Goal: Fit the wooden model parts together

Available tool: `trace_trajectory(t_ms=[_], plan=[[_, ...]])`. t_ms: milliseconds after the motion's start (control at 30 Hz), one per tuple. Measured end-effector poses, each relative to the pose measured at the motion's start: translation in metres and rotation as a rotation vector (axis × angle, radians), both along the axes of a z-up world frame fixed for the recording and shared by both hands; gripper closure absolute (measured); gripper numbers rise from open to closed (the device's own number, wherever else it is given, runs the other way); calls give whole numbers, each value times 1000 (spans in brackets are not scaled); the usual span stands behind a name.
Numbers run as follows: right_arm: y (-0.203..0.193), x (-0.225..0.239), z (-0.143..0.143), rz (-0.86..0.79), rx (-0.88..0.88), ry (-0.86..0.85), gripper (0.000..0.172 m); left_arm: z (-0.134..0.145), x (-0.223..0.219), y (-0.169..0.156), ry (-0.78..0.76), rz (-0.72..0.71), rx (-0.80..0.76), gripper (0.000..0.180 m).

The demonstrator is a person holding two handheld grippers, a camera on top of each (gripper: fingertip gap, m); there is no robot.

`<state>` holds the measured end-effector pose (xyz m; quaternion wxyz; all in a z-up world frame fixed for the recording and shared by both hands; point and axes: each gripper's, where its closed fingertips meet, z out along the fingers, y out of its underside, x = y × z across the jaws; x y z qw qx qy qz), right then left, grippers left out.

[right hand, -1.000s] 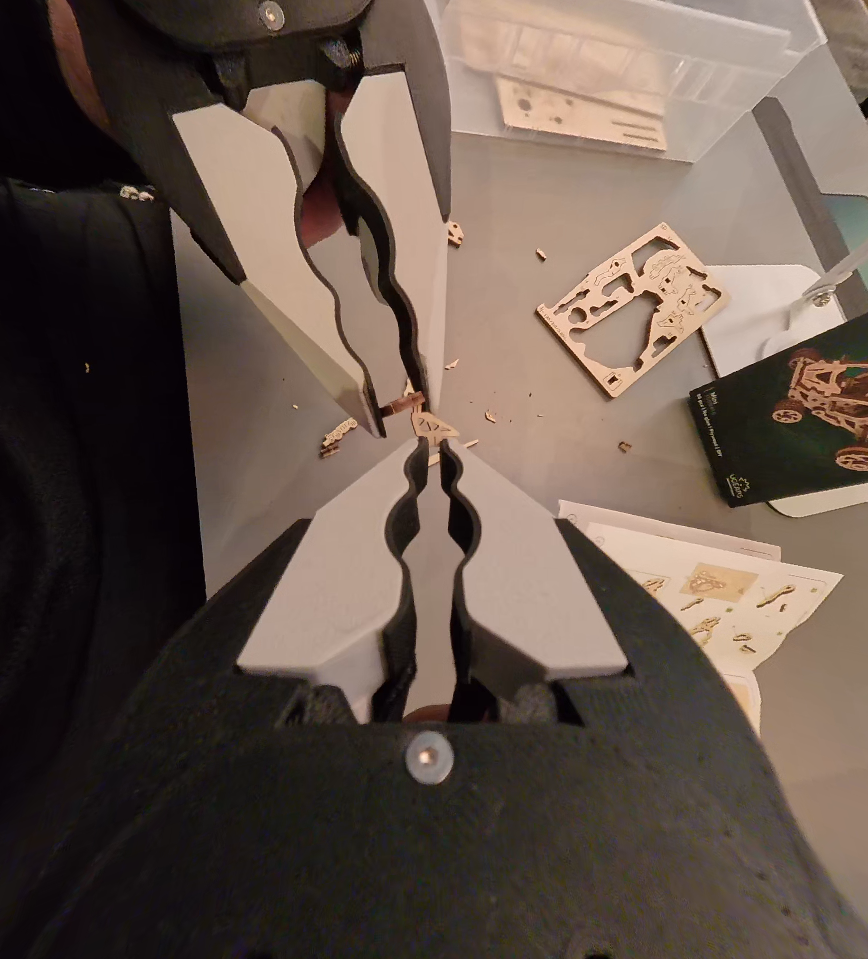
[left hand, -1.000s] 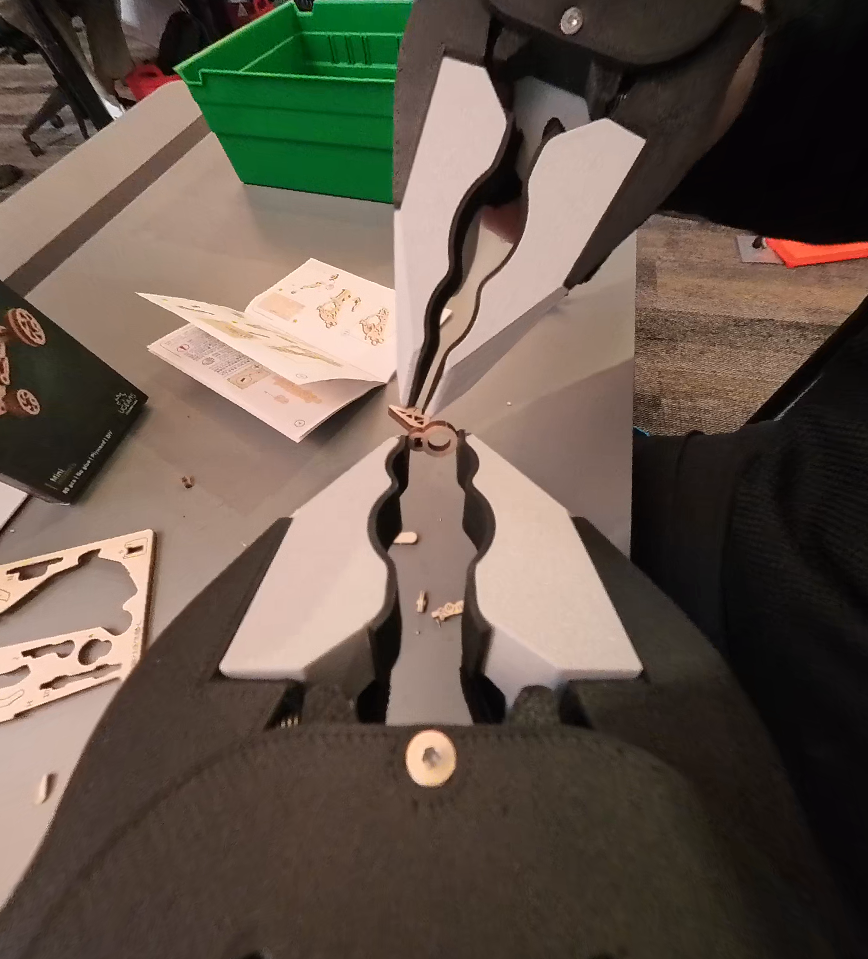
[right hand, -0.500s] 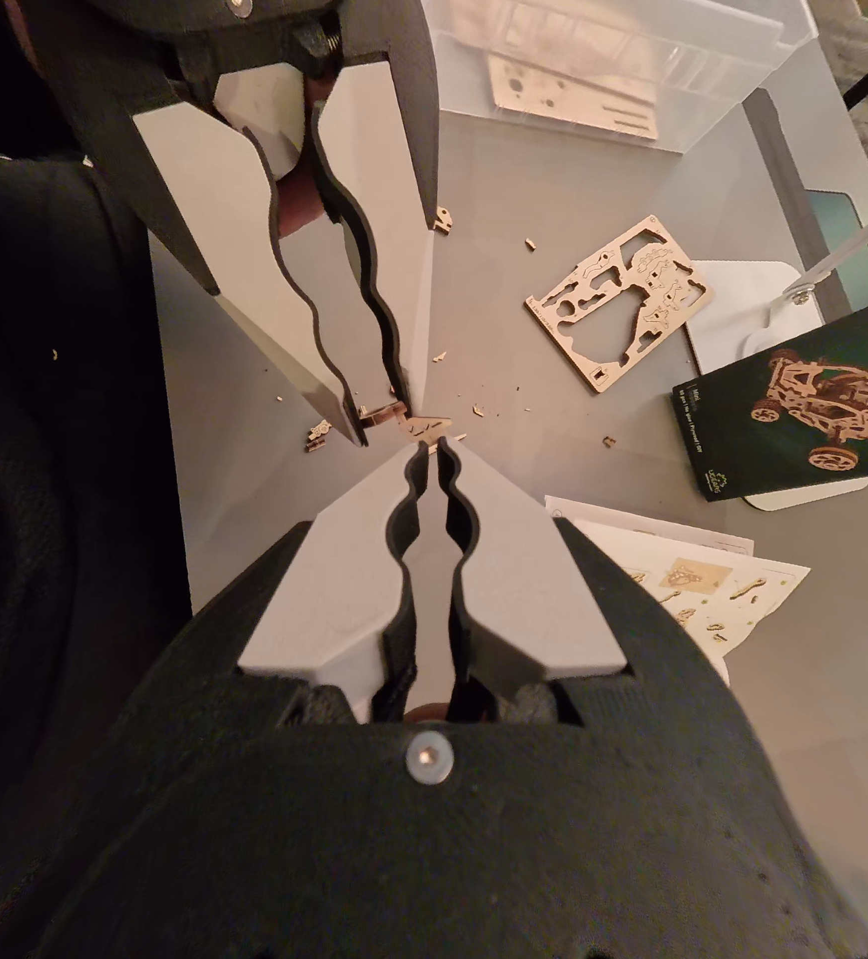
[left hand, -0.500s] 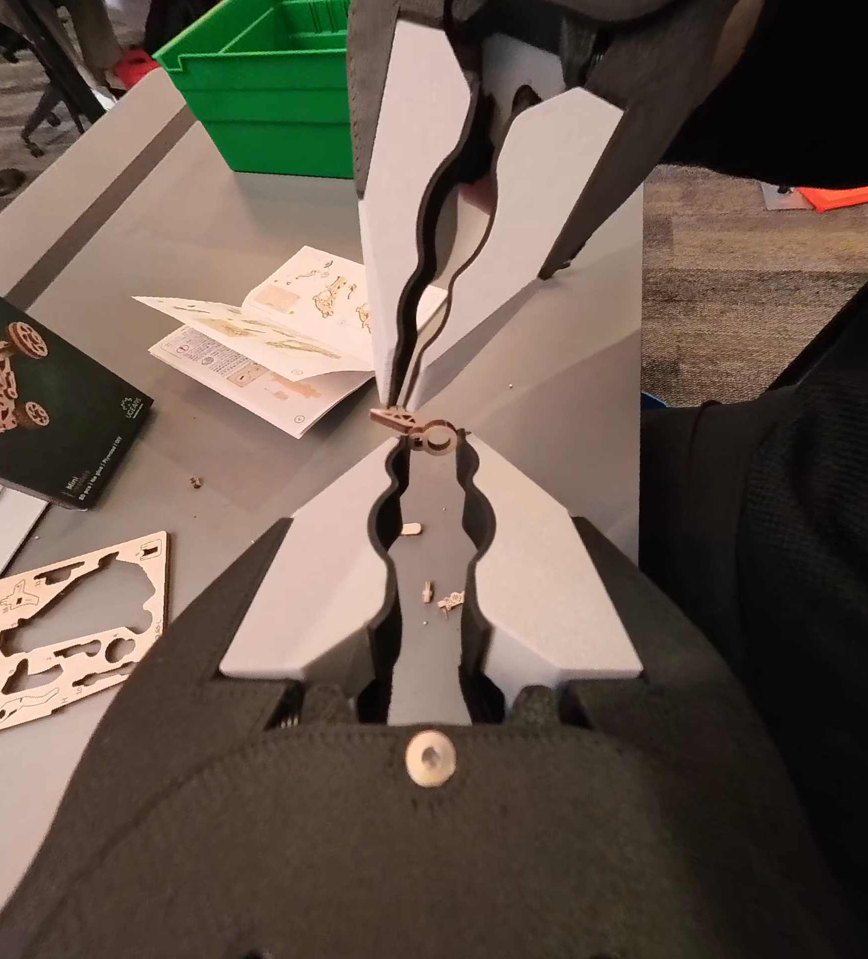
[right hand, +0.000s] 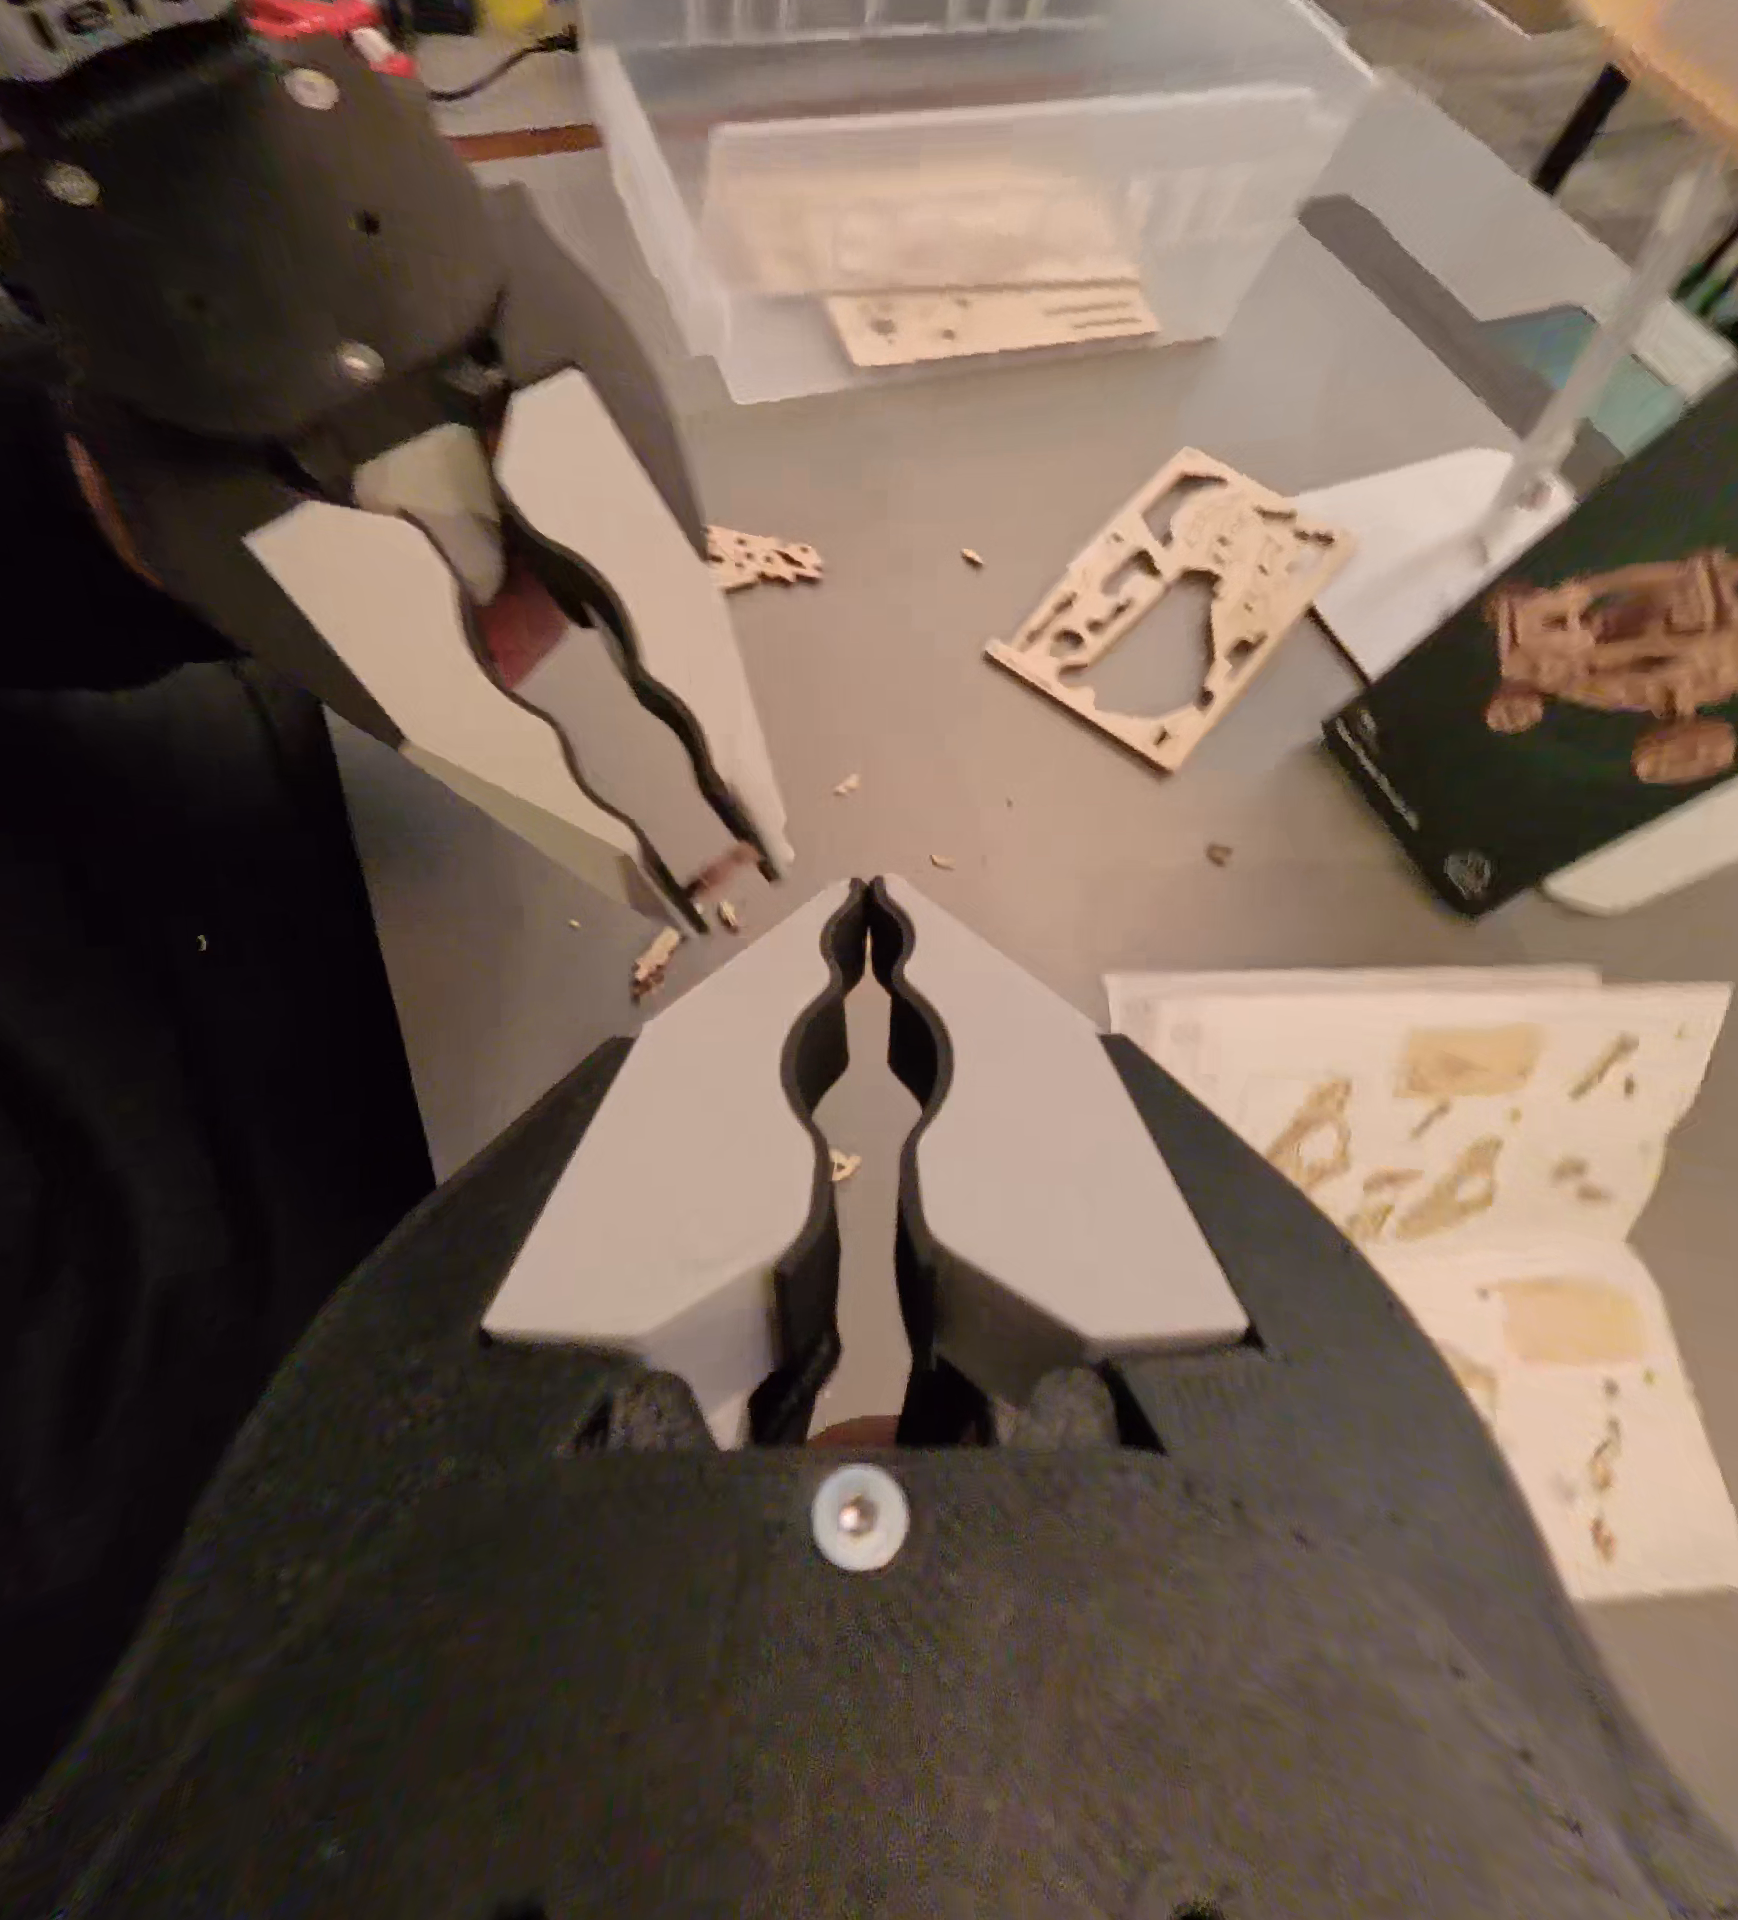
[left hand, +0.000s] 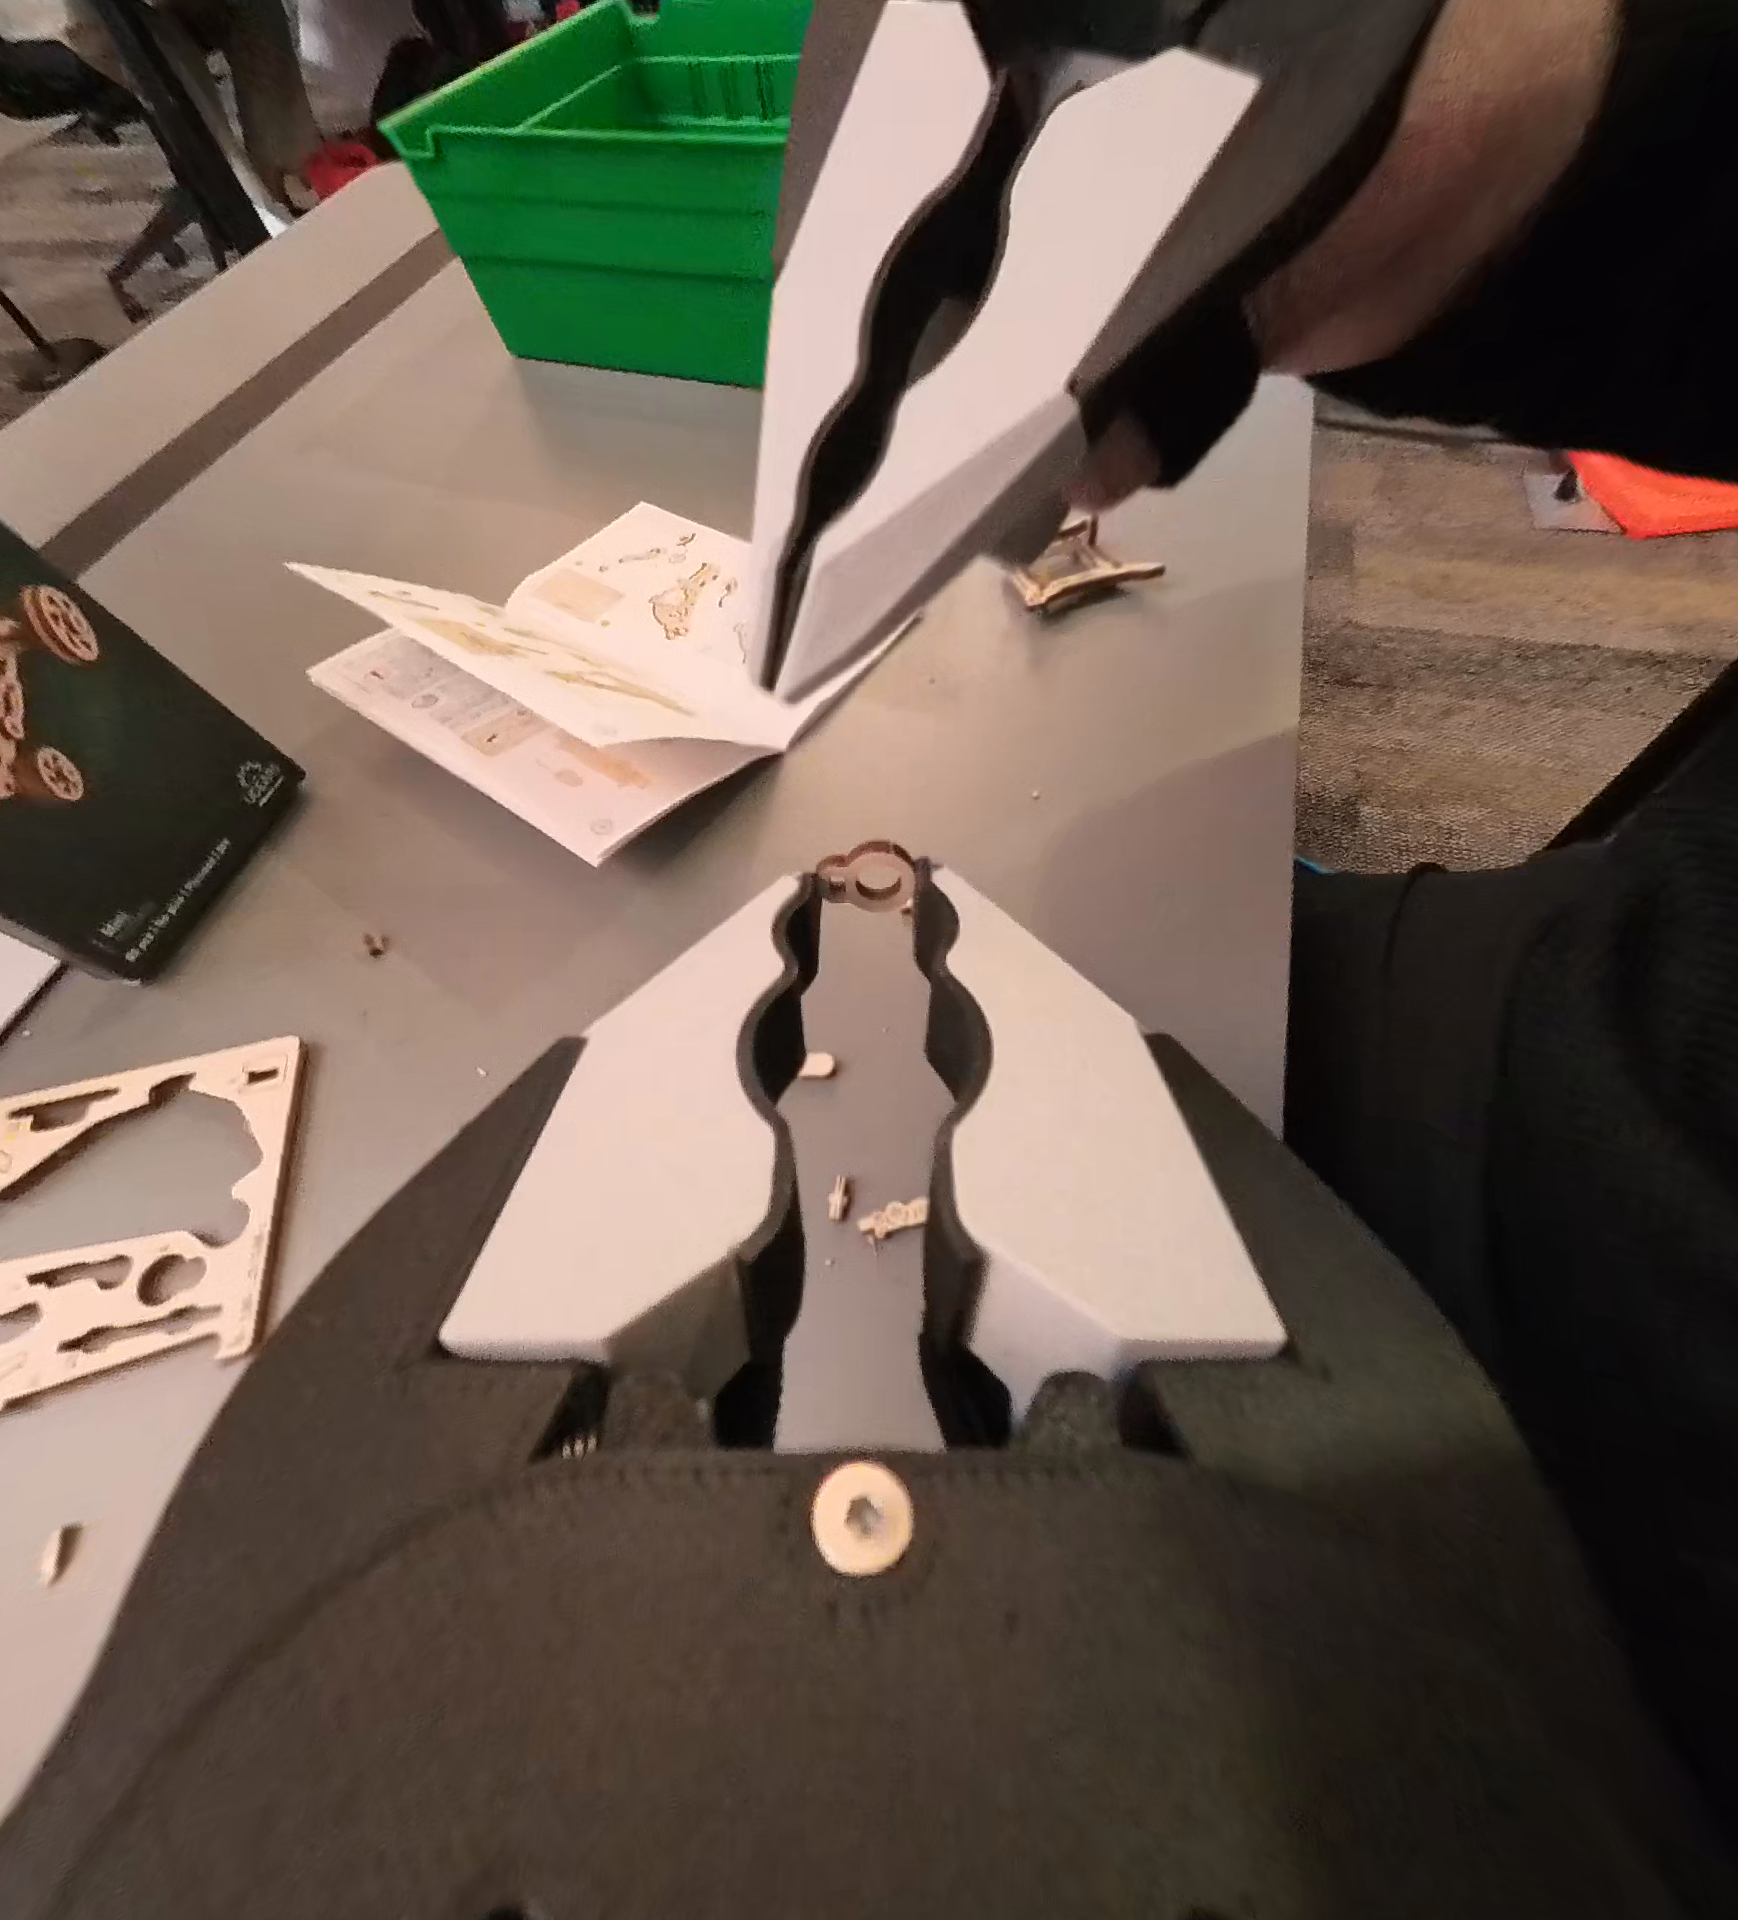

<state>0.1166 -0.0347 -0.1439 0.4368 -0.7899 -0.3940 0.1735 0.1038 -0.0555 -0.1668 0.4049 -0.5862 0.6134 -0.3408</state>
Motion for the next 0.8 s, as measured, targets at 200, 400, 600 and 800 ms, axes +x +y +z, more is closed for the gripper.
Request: trace_trajectory(t_ms=[200,400,600,800], plan=[[-14,10,-9,-69,-202,247,160,29,3,-2,-282,-25,-153,164],[-27,-13,17,26,-540,916,149,56,13,-16,-475,-111,-224,165],[-40,-19,43,186,-668,1279,152,67,17,-30,-524,-196,-225,165],[-46,-19,19,88,-655,1151,171,41,23,-36,-395,-202,-194,159]])
